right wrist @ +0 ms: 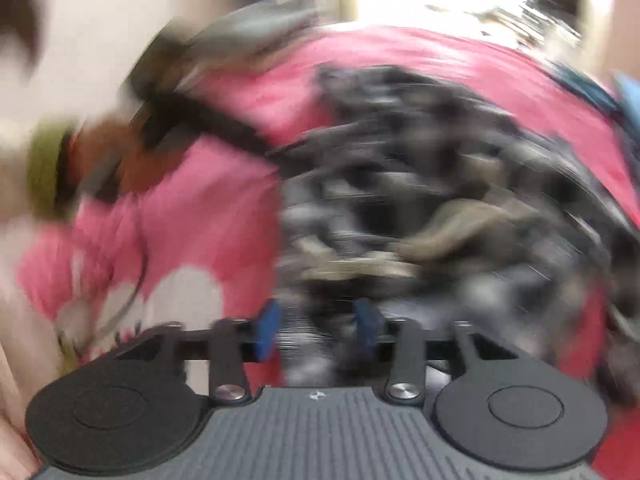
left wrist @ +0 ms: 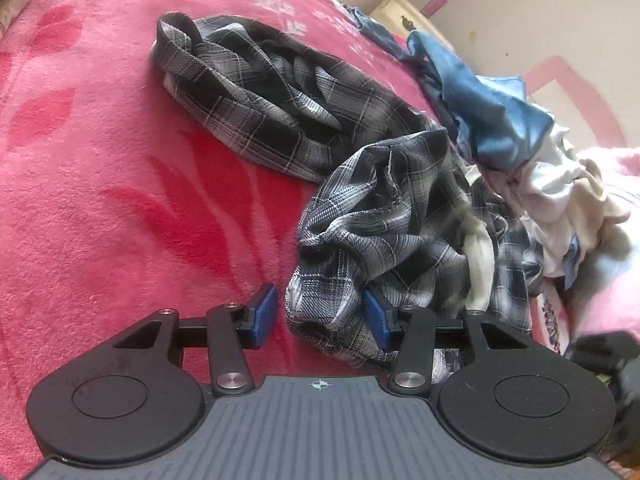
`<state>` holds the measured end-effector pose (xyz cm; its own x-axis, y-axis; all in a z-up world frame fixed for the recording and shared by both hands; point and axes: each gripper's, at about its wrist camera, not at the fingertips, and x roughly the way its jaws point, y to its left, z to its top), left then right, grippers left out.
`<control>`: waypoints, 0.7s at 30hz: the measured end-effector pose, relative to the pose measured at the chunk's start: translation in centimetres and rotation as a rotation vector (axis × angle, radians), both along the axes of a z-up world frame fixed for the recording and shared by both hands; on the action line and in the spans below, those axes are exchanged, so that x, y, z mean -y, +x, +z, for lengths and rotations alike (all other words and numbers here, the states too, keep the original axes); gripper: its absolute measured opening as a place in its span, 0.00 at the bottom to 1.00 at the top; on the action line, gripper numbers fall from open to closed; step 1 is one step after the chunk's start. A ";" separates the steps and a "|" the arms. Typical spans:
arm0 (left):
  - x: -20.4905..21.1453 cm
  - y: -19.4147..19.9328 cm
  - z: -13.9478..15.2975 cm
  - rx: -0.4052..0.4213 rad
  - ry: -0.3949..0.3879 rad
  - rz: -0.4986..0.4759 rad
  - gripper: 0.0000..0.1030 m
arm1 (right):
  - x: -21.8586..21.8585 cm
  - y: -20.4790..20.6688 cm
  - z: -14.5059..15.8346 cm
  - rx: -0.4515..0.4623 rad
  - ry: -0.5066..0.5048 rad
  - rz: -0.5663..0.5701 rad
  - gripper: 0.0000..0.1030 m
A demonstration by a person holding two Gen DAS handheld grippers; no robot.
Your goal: Fold clothes
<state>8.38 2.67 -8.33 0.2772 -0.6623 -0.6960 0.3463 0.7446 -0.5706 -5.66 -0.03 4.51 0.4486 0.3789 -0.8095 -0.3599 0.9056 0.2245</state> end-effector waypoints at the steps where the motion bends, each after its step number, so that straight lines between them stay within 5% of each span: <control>1: 0.0 0.0 -0.1 -0.001 -0.002 0.005 0.46 | 1.9 0.1 0.4 -0.032 0.047 -0.088 0.51; 4: 0.0 -0.2 -0.2 -0.002 -0.010 0.022 0.46 | 7.6 -0.2 -0.1 -0.183 0.223 -0.379 0.55; 8: 0.1 -0.4 -0.3 -0.009 -0.019 0.048 0.41 | 12.5 -2.1 -4.9 -0.416 0.524 -0.669 0.66; 12: 0.4 -0.5 -0.5 -0.013 -0.016 0.071 0.19 | 12.2 -2.2 -9.7 -0.500 0.771 -0.710 0.68; 14: 0.7 -0.7 -0.3 -0.005 -0.008 0.084 0.14 | 11.3 -2.0 -10.9 -0.500 0.809 -0.707 0.57; 16: 0.7 -1.0 0.4 0.021 0.001 0.100 0.11 | 10.3 -1.8 -11.1 -0.482 0.831 -0.677 0.25; 21: -1.1 -1.6 3.1 0.061 -0.030 0.182 0.10 | 7.7 -0.4 -8.0 -0.409 0.802 -0.539 0.15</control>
